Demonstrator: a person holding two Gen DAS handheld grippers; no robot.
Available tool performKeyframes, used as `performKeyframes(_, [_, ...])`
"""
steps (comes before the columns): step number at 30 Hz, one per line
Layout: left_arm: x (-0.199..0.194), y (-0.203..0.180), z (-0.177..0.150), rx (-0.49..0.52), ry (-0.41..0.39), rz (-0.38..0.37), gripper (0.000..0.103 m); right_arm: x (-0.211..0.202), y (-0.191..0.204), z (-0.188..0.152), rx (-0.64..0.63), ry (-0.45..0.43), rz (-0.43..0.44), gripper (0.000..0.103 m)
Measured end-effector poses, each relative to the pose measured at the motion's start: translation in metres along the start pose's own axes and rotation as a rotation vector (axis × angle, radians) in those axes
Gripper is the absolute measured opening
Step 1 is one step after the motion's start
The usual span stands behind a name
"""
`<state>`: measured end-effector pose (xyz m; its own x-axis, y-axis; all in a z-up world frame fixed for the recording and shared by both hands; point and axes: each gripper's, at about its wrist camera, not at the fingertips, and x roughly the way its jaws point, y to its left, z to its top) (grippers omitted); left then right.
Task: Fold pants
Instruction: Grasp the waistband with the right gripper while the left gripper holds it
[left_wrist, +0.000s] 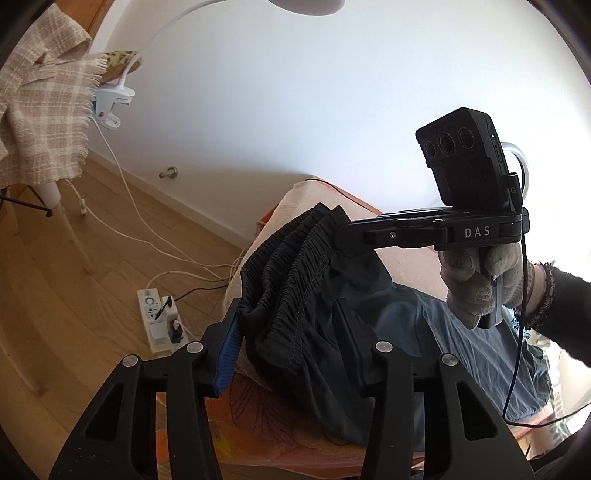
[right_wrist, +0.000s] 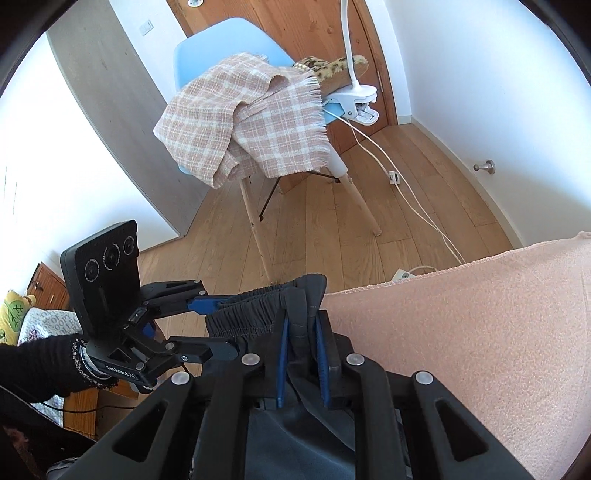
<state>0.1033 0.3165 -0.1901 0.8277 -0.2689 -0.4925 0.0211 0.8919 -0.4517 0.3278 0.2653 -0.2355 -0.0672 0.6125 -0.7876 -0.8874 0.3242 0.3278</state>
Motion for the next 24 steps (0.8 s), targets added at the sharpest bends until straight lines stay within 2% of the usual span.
performKeyframes(3, [0.012, 0.005, 0.003, -0.024, 0.024, -0.008, 0.045, 0.000, -0.005, -0.001, 0.016, 0.003, -0.018, 0.012])
performKeyframes(5, [0.017, 0.010, 0.006, -0.050, 0.012, -0.014, 0.044, 0.000, -0.007, -0.001, 0.026, 0.001, -0.014, 0.012])
performKeyframes(6, [0.019, 0.011, 0.008, -0.060, 0.008, -0.019, 0.031, 0.000, -0.007, 0.000, 0.028, -0.001, -0.013, 0.012])
performKeyframes(7, [0.020, 0.012, 0.010, -0.070, 0.001, -0.019, 0.022, 0.000, -0.007, 0.000, 0.030, -0.004, -0.013, 0.012])
performKeyframes(9, [0.022, 0.009, 0.013, -0.059, -0.011, -0.009, 0.019, 0.000, -0.010, 0.002, 0.044, -0.007, -0.033, 0.013])
performKeyframes(11, [0.019, -0.002, 0.014, -0.014, -0.029, 0.004, 0.018, -0.001, -0.014, 0.004, 0.071, -0.006, -0.076, 0.022])
performKeyframes(13, [0.014, -0.016, 0.017, 0.038, -0.051, 0.021, 0.017, -0.007, -0.016, 0.005, 0.100, -0.007, -0.141, 0.049])
performKeyframes(15, [0.011, -0.031, 0.017, 0.111, -0.065, 0.053, 0.017, -0.021, -0.020, 0.003, 0.157, -0.008, -0.171, 0.050])
performKeyframes(16, [0.010, -0.040, 0.016, 0.146, -0.069, 0.064, 0.017, -0.030, -0.023, 0.000, 0.205, -0.012, -0.162, 0.051])
performKeyframes(20, [0.012, -0.078, 0.010, 0.298, -0.077, 0.126, 0.017, -0.060, -0.033, -0.021, 0.444, -0.029, -0.009, 0.061])
performKeyframes(24, [0.016, -0.120, -0.005, 0.449, -0.085, 0.159, 0.017, -0.061, -0.042, -0.045, 0.679, 0.024, 0.090, 0.064])
